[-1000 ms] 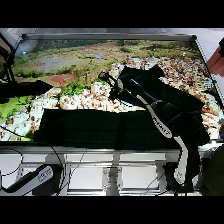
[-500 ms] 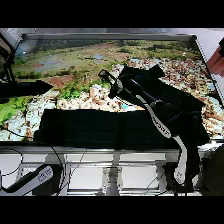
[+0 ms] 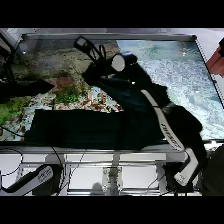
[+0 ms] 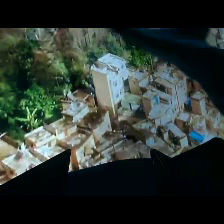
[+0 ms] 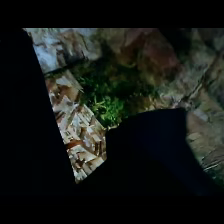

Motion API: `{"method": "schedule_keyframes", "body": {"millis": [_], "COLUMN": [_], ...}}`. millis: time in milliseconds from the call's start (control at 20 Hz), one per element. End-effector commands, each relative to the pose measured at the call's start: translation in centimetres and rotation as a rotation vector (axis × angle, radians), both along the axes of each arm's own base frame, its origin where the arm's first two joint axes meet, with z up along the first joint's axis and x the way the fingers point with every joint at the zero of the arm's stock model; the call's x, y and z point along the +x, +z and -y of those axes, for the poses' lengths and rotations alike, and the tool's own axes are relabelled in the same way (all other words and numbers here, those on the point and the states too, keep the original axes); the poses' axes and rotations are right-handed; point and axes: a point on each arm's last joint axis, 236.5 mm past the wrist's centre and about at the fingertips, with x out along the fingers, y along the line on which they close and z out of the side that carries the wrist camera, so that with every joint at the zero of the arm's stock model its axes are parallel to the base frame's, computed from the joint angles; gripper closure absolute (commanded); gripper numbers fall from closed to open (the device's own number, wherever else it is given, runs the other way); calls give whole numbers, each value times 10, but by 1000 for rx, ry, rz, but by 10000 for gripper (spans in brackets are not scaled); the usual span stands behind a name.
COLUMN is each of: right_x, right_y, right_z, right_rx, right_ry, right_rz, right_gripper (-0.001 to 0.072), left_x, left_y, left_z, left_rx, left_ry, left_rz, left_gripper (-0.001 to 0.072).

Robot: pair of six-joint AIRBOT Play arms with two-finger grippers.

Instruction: Fold the clothes and pants, and hang the long-sleeved shirts on hangers.

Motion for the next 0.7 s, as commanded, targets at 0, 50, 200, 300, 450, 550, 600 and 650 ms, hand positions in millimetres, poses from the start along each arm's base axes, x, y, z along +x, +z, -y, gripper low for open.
{"method": "schedule_keyframes", "body": {"millis": [0, 50, 200, 300, 450, 550, 600, 650], "right_x": [-11, -2, 25, 40, 57, 64, 66, 67], "right_y": [76, 88, 90, 61, 23, 9, 7, 6], "right_z": [43, 64, 115, 135, 144, 139, 138, 137], "right_rx": [41, 47, 60, 42, 24, 19, 22, 27], "right_ry": [-58, -116, -257, -325, -375, -376, -377, -379], "right_rz": [106, 118, 61, -29, -103, -117, -117, -118], "right_gripper": [699, 699, 699, 699, 698, 698, 698, 698], "left_x": [0, 0, 0, 0, -9, -16, -20, -26], "left_y": [0, 0, 0, -1, -5, -15, -23, -34], "left_z": [0, 0, 0, 0, 22, 51, 64, 80], "left_rx": [-2, -1, -1, -2, -7, 39, 91, 159], "left_ry": [3, 3, 3, 1, -82, -219, -300, -402], "left_rz": [-3, -2, -2, -3, -29, -24, -18, -11], "left_gripper": [135, 135, 135, 135, 135, 135, 136, 138]}}
